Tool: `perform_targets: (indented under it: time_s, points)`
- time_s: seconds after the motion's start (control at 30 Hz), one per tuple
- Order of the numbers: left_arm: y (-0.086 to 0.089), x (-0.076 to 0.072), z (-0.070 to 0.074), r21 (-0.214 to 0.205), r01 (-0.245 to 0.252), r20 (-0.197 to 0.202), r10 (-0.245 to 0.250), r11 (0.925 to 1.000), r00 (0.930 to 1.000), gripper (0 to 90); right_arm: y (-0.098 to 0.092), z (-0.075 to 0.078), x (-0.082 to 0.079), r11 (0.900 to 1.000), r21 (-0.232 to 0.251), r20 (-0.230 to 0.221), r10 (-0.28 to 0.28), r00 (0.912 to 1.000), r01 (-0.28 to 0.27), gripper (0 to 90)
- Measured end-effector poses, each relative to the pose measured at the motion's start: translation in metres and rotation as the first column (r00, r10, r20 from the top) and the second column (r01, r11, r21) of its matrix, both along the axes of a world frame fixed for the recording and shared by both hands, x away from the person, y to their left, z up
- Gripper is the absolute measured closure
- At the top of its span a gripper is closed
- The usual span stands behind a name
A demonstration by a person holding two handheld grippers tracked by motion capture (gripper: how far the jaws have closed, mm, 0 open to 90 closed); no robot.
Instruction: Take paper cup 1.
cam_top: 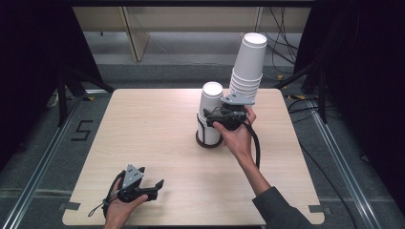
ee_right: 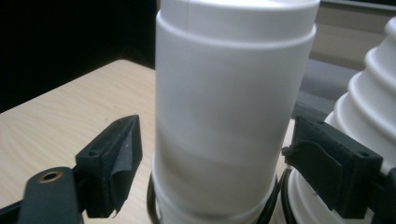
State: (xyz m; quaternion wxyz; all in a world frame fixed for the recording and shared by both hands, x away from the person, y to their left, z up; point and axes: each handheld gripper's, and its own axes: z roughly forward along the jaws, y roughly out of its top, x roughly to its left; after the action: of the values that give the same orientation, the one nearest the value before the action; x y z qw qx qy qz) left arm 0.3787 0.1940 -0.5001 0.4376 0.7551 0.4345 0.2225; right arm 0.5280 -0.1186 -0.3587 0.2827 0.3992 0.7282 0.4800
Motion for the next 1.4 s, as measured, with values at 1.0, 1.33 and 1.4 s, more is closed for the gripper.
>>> perform_targets:
  time_s: [1.0, 1.33, 1.4]
  points:
    - [-0.001, 0.0, 0.0, 0.022, 0.013, 0.003, -0.013, 0.9997, 0.9999, 14.6, 0.018, 0.021, 0.015, 0.9938, 0.076, -0.005, -0.082, 0.9967, 0.082, 18.0]
    - [-0.002, -0.001, -0.001, 0.019, 0.013, 0.001, -0.013, 0.9997, 0.9999, 14.7, 0.015, 0.04, 0.011, 0.9907, 0.12, 0.01, -0.067, 0.9977, 0.066, 18.0]
    - [-0.002, -0.001, -0.001, 0.019, 0.015, 0.001, -0.015, 0.9997, 0.9999, 14.7, 0.01, 0.049, 0.01, 0.9889, 0.143, 0.034, -0.046, 0.9983, 0.041, 18.0]
